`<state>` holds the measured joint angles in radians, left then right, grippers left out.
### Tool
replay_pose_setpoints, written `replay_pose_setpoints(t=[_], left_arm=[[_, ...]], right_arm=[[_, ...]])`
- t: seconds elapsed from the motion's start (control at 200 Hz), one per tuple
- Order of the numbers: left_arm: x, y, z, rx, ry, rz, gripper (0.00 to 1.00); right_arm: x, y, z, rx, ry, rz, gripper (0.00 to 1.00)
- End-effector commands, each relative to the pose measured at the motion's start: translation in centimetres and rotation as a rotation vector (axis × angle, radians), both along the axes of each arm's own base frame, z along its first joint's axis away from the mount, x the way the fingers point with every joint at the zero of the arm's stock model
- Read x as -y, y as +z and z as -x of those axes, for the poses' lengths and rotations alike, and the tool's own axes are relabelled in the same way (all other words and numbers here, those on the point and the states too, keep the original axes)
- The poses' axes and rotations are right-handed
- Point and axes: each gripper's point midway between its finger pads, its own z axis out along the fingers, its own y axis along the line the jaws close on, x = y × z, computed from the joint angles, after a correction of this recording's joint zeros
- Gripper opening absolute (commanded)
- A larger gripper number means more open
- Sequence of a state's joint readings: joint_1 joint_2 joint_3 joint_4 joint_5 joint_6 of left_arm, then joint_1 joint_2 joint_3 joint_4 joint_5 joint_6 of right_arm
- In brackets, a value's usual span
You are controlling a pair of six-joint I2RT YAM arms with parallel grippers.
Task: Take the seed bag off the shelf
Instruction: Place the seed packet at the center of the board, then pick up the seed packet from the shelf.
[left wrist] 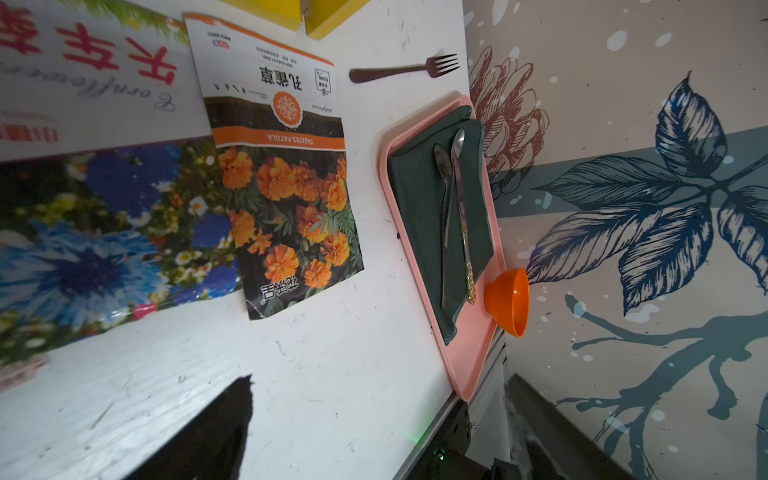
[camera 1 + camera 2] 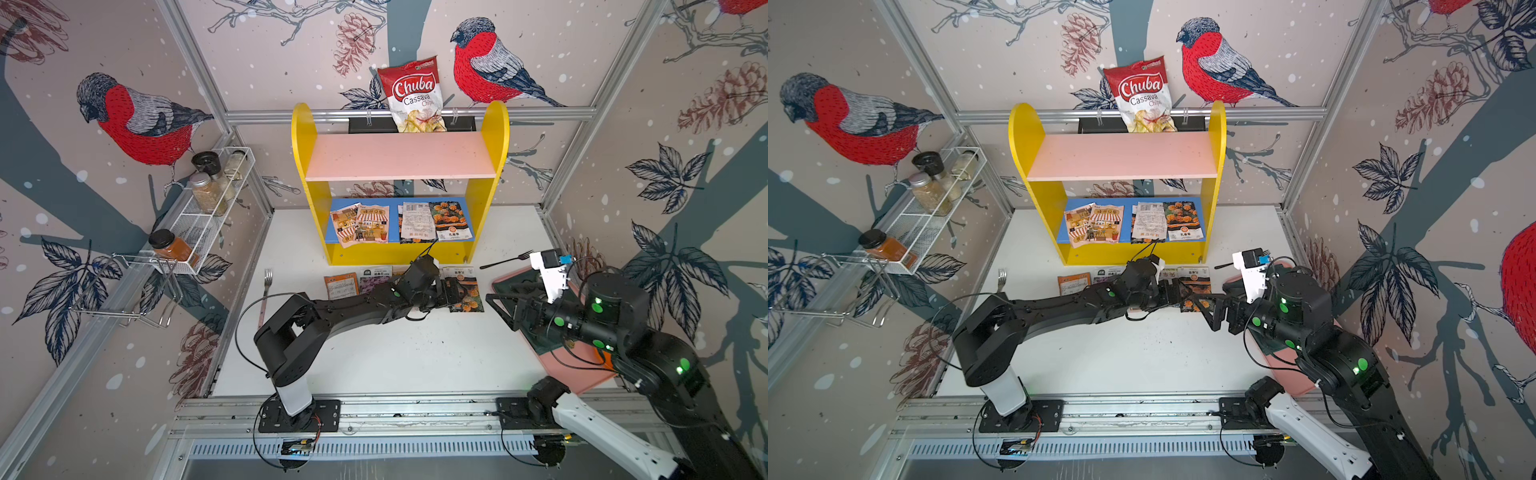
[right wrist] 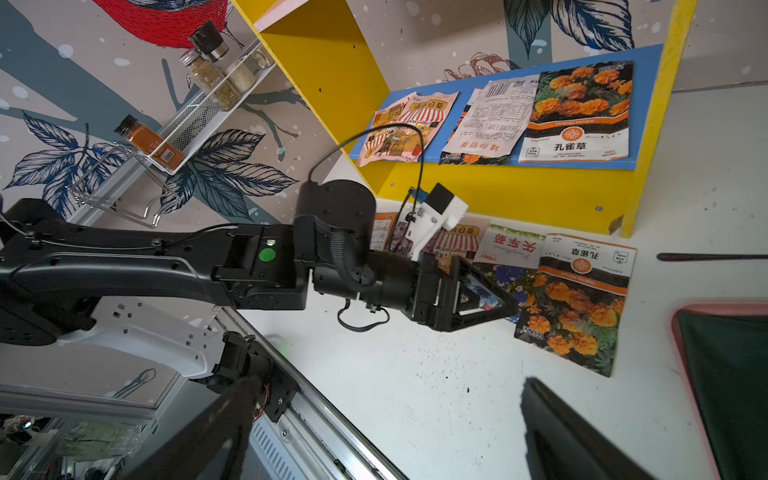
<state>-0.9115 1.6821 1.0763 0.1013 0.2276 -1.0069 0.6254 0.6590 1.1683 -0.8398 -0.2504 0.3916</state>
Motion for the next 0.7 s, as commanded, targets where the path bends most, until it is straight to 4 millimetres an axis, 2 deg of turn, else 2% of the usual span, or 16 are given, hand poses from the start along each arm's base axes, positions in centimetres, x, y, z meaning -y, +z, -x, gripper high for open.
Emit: replay_pose_setpoints(t=[0.0,0.08,0.1,0.14,0.3,0.515,0.695], left_arm=[[-2.6,1.4,-0.4,0.084,0.021,-0.050,0.95],[-4.4,2.9,-0.2,0.107,0.027,-0.035,0.95],[-4.8,3.8,-0.4,0.121,0.035,-0.024,0.95],[-6.3,3.5,-0.1,0.120,0.047,-0.036,0.95],[-12.3,6.0,-0.2,0.177,0.169,-0.033,0.97],[-20.0,8.5,-0.9,0.233,0.329,-0.040,0.97],[-25.0,8.3,-1.8,0.206,0.447,-0.040,0.96]], right_arm=[[-0.3,1.1,-1.0,0.041,-0.026,-0.053,1.00],[-0.2,1.0,-1.9,0.048,-0.071,-0.061,1.00],[-0.1,1.0,-2.2,0.051,-0.084,-0.064,1.00],[-0.1,0.9,-2.7,0.054,-0.103,-0.070,1.00],[-1.2,0.4,-4.4,0.055,-0.123,-0.092,1.00],[-4.8,-0.7,-6.8,0.062,-0.124,-0.080,1.00],[-8.7,-0.2,-7.5,0.099,-0.086,-0.092,1.00]])
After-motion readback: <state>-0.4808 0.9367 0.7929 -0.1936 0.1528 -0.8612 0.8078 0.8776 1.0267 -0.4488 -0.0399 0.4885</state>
